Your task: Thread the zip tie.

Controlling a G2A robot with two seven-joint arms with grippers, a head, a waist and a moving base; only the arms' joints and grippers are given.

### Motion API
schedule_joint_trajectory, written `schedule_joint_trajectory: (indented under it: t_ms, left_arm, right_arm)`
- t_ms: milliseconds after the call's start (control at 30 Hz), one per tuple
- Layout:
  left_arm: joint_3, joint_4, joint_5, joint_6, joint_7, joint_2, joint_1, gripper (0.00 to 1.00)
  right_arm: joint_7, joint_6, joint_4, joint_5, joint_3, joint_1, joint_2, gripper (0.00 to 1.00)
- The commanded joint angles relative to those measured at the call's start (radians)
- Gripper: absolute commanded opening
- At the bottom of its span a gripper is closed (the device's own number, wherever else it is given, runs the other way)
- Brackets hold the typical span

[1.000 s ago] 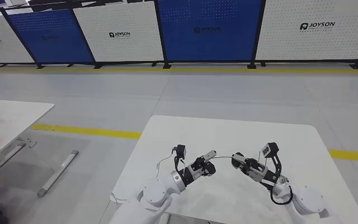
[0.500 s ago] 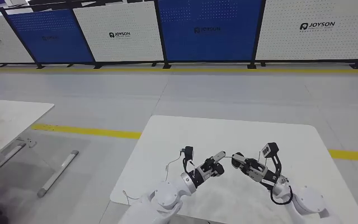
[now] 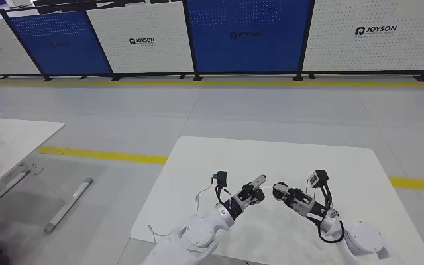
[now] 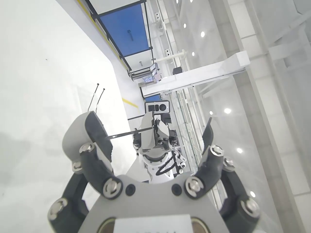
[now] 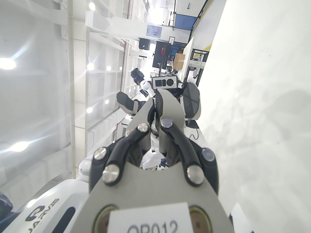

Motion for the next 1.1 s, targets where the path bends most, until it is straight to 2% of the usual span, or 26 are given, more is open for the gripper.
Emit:
schedule_joint_trajectory:
  t_ms: [0, 100, 267, 300, 333, 367, 400, 433, 533, 867, 967, 1067]
  left_arm:
    - [0.0, 0.0, 0.0, 0.0, 0.0, 0.0, 0.0, 1.0]
    - [0.002, -0.003, -0.003, -0.003, -0.011, -0.001, -0.001, 1.0]
    - [-0.008, 0.001, -0.002, -0.044, -0.024, -0.001, 0.004, 1.0]
    - [-0.01, 0.001, -0.006, -0.046, -0.028, -0.001, 0.005, 0.66]
    - [-0.012, 0.001, -0.008, -0.048, -0.032, 0.0, 0.006, 0.51]
    - [-0.015, 0.001, -0.011, -0.05, -0.03, 0.0, 0.007, 0.48]
    - [-0.016, 0.001, -0.014, -0.05, -0.031, -0.001, 0.008, 0.49]
    - [-0.017, 0.002, -0.013, -0.049, -0.032, -0.001, 0.007, 0.44]
    - [-0.017, 0.005, -0.006, -0.049, -0.035, -0.002, 0.006, 0.4]
    - [-0.019, 0.014, 0.002, -0.047, -0.025, -0.006, 0.004, 0.43]
    - [-0.018, 0.017, 0.011, -0.043, -0.013, -0.008, 0.003, 0.39]
    - [-0.016, 0.018, 0.028, -0.038, -0.003, -0.009, 0.002, 0.29]
  right_arm:
    - [0.0, 0.0, 0.0, 0.0, 0.0, 0.0, 0.0, 0.0]
    - [0.0, 0.0, 0.0, 0.0, 0.0, 0.0, 0.0, 0.0]
    - [0.0, 0.0, 0.0, 0.0, 0.0, 0.0, 0.0, 0.0]
    - [0.0, 0.0, 0.0, 0.0, 0.0, 0.0, 0.0, 0.0]
    - [0.0, 0.0, 0.0, 0.0, 0.0, 0.0, 0.0, 0.0]
    - [0.0, 0.0, 0.0, 0.0, 0.0, 0.0, 0.0, 0.0]
    - [0.0, 0.0, 0.0, 0.0, 0.0, 0.0, 0.0, 0.0]
    - [0.0, 0.0, 0.0, 0.0, 0.0, 0.0, 0.0, 0.0]
    - [0.0, 0.0, 0.0, 0.0, 0.0, 0.0, 0.0, 0.0]
    - [0.0, 0.0, 0.0, 0.0, 0.0, 0.0, 0.0, 0.0]
    - [0.0, 0.0, 0.0, 0.0, 0.0, 0.0, 0.0, 0.0]
    - [0.0, 0.0, 0.0, 0.0, 0.0, 0.0, 0.0, 0.0]
